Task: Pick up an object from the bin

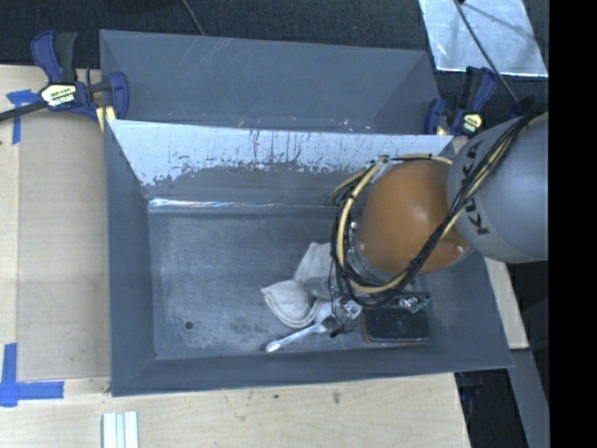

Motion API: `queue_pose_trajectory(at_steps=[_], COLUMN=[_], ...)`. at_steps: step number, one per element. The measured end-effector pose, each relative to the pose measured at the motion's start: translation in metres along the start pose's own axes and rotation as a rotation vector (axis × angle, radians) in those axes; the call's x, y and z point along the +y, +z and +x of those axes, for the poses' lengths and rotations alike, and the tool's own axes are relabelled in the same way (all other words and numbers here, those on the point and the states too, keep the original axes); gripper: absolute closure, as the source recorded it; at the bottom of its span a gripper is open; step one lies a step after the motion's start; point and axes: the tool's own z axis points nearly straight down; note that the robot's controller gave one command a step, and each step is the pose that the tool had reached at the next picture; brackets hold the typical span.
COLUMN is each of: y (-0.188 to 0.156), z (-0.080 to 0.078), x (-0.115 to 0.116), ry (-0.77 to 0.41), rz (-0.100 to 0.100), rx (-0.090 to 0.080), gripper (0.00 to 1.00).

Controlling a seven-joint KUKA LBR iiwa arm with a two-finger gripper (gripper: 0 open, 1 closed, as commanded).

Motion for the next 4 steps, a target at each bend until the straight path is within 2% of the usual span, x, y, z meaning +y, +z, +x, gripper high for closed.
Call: queue_pose_trajectory(at_steps=[4], y=[-0.018], z=[0.0], x=[-0.001], ry=[0.0], rz=[-0.001], rx=[0.007], gripper=[1.0])
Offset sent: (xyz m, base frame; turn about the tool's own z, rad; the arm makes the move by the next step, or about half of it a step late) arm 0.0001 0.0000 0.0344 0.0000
